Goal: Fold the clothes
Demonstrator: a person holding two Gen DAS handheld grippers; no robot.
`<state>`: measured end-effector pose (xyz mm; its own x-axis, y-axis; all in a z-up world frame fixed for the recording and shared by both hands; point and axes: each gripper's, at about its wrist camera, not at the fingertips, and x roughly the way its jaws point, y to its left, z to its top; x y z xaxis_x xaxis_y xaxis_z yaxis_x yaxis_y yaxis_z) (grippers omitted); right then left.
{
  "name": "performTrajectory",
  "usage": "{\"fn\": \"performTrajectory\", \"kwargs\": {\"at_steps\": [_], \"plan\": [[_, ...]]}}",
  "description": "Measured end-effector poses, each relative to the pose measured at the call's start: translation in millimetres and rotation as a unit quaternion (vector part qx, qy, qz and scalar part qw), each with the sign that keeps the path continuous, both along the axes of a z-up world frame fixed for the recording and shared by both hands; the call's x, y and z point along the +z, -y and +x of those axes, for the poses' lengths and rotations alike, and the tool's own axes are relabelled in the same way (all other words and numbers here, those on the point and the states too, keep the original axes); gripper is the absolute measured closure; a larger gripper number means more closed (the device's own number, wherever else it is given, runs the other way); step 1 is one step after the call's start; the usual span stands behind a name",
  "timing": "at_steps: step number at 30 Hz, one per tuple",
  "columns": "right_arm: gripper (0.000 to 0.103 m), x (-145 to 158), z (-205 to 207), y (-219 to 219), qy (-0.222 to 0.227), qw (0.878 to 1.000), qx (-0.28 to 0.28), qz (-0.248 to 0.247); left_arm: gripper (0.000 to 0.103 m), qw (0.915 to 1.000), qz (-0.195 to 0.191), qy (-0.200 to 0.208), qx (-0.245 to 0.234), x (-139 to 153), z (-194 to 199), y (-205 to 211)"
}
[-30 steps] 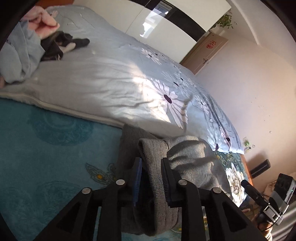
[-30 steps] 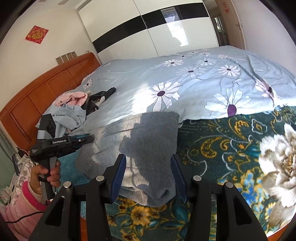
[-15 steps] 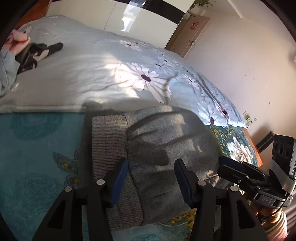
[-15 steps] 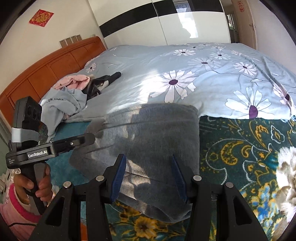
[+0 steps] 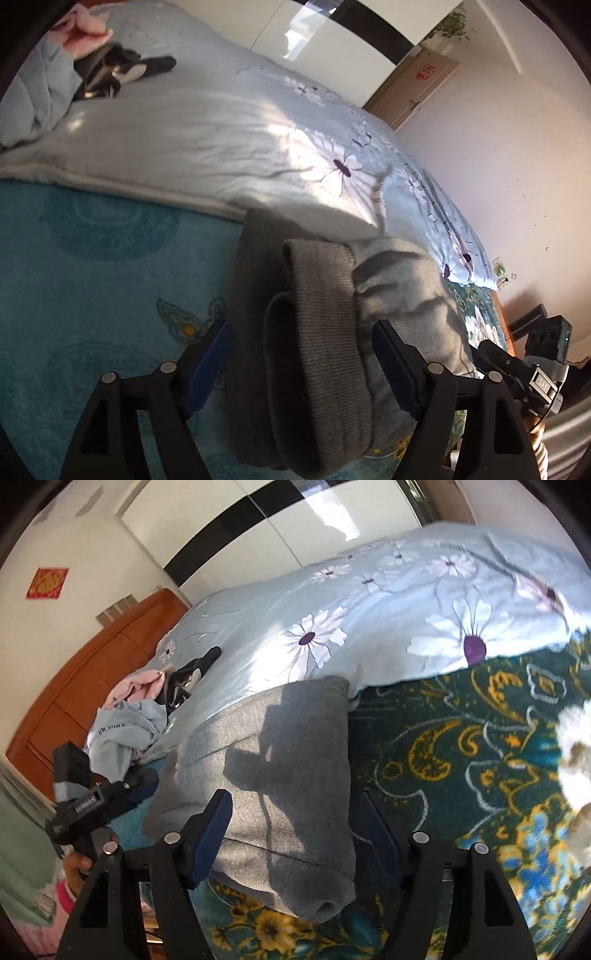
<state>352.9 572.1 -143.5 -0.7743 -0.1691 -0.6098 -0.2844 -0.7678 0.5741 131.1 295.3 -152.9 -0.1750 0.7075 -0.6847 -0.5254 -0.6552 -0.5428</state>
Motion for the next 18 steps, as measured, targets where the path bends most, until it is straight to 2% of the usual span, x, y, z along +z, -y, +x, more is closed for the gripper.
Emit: {"fn": "performTrajectory", "kwargs": {"at_steps": [1, 4, 8, 13, 14, 15, 16, 18], "plan": [[0.03, -6, -2, -4, -0.002, 1.0, -0.002, -0.02, 0.022, 0.9999, 0.002, 0.014, 0.0, -7, -3, 0], [0.027, -17, -14, -8, 0.009, 0.999, 0.005, -0.04, 0.02, 0.9986, 0.026, 0.044, -0.008, -18, -8, 2], [0.026, -31, -34, -10, 0.027, 0.998, 0.018, -0.057, 0.018, 0.9968, 0.046, 0.06, -0.025, -24, -14, -1], [0.026, -34, -48, -12, 0.021, 0.997, 0.02, -0.073, 0.021, 0.9951, 0.063, 0.071, -0.028, -24, -18, -4], [0.028, -33, -50, -12, 0.021, 0.997, 0.022, -0.075, 0.03, 0.9954, 0.06, 0.068, -0.029, -23, -17, -5], [0.038, -32, -51, -11, 0.022, 0.997, 0.024, -0.075, 0.042, 0.9957, 0.058, 0.066, -0.03, -22, -16, -6], [0.043, -31, -52, -10, 0.023, 0.997, 0.025, -0.074, 0.045, 0.996, 0.057, 0.062, -0.03, -19, -14, -7], [0.062, -25, -52, -8, 0.026, 0.997, 0.026, -0.065, 0.062, 0.9971, 0.05, 0.048, -0.03, -13, -9, -9]]}}
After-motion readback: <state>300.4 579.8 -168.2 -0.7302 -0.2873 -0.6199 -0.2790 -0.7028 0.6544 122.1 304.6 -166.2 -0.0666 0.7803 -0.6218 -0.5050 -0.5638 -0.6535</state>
